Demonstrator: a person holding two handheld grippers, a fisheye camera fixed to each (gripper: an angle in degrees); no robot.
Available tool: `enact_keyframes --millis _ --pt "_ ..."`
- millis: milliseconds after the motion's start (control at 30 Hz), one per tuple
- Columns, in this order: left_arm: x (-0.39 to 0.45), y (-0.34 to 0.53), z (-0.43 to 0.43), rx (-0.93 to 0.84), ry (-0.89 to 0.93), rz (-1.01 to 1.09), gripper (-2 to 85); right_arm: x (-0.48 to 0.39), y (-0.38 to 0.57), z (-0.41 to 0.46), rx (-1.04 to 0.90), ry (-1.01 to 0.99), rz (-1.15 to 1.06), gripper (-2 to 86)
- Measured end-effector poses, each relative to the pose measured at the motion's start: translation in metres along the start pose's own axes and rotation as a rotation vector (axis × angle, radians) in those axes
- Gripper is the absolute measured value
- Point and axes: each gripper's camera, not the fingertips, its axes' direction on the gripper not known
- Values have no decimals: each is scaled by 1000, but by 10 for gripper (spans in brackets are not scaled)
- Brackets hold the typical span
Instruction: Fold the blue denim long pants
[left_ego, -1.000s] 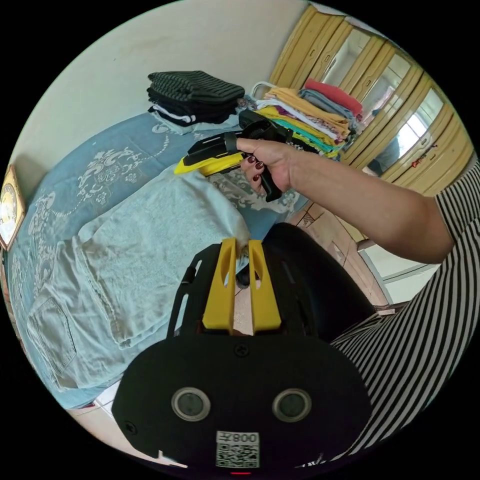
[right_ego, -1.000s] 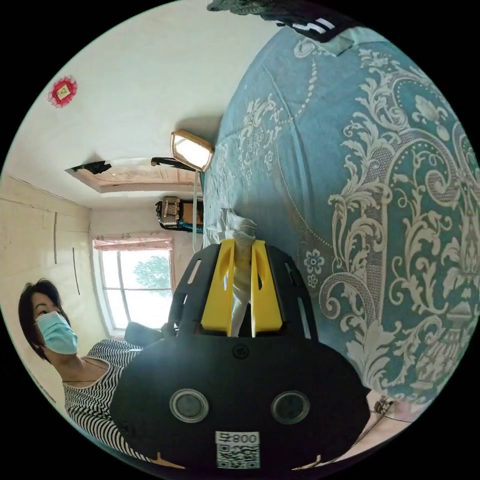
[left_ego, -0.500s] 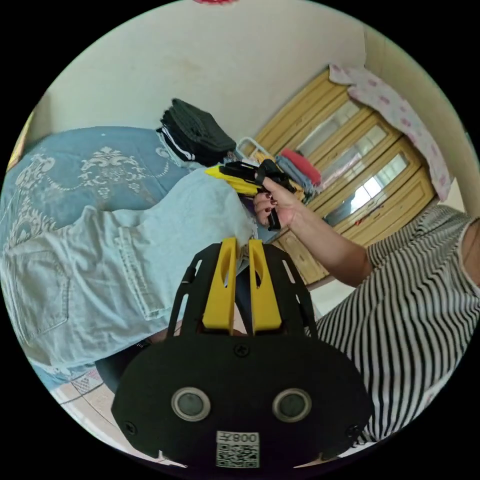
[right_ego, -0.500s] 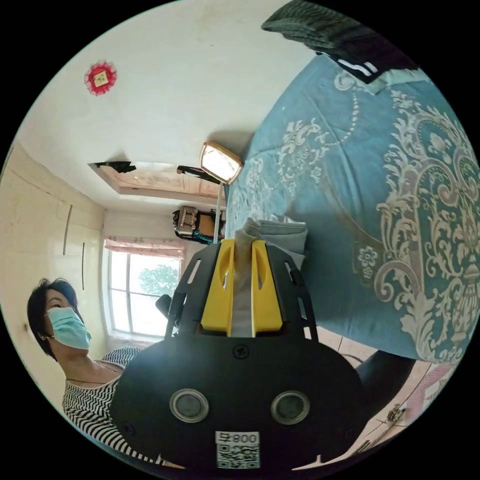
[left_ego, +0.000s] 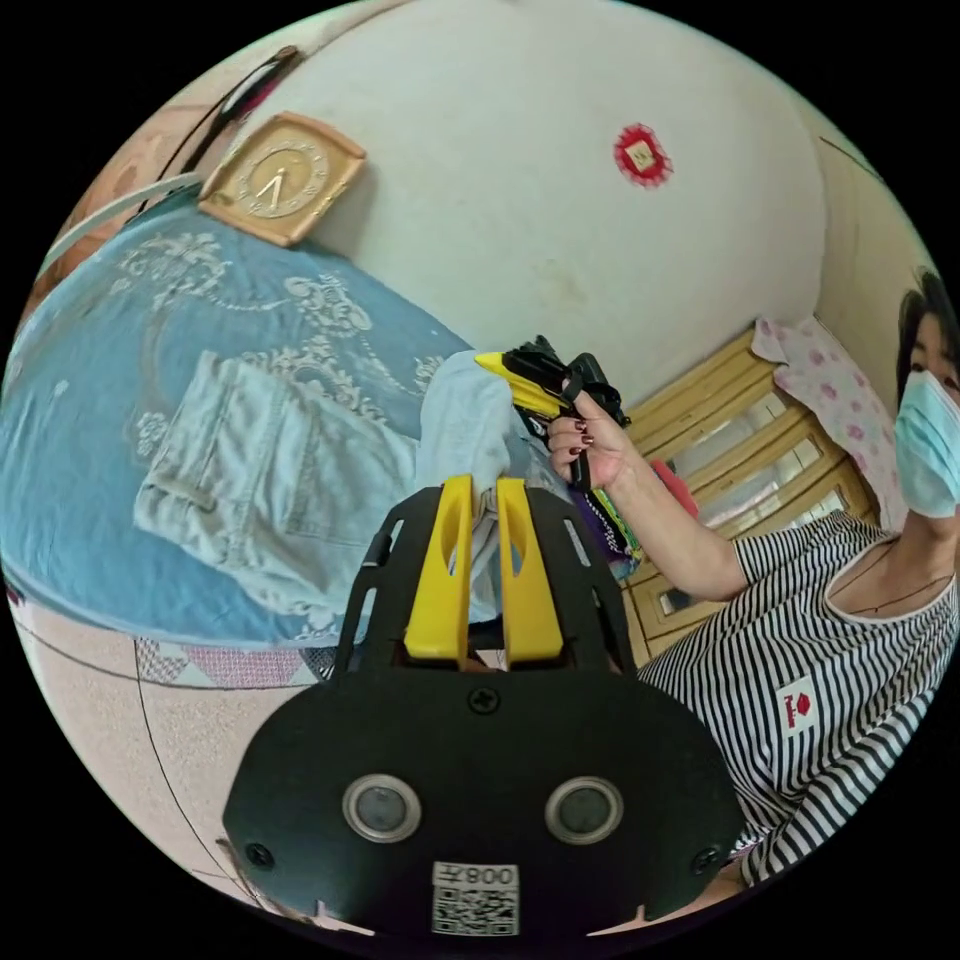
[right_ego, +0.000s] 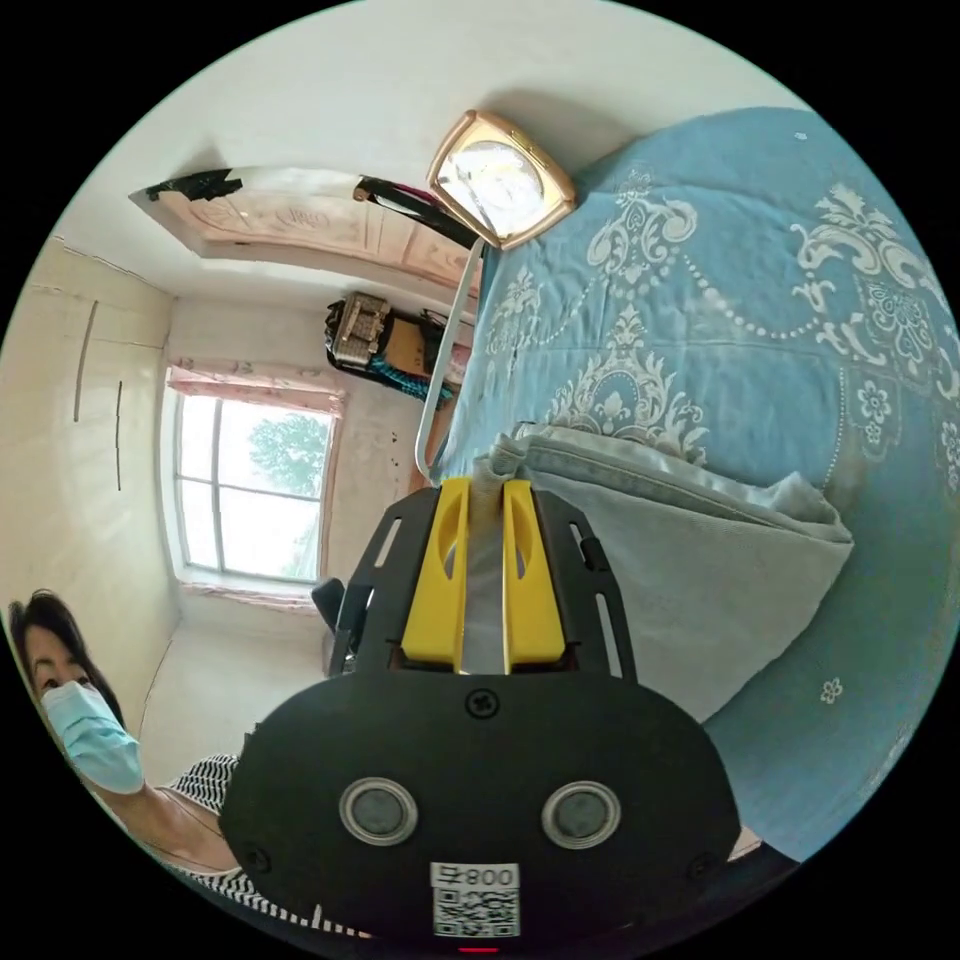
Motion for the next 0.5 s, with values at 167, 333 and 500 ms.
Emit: enact_keyframes --millis 167,333,500 --pt "-68 20 -26 63 -24 -81 35 -35 -57 47 -84 47 -4 64" --pt "-127 39 -43 112 -58 -153 36 -61 -98 73 -133 85 8 65" --pt "-164 53 -56 158 -89 -193 36 -90 -133 90 -175 99 -2 69"
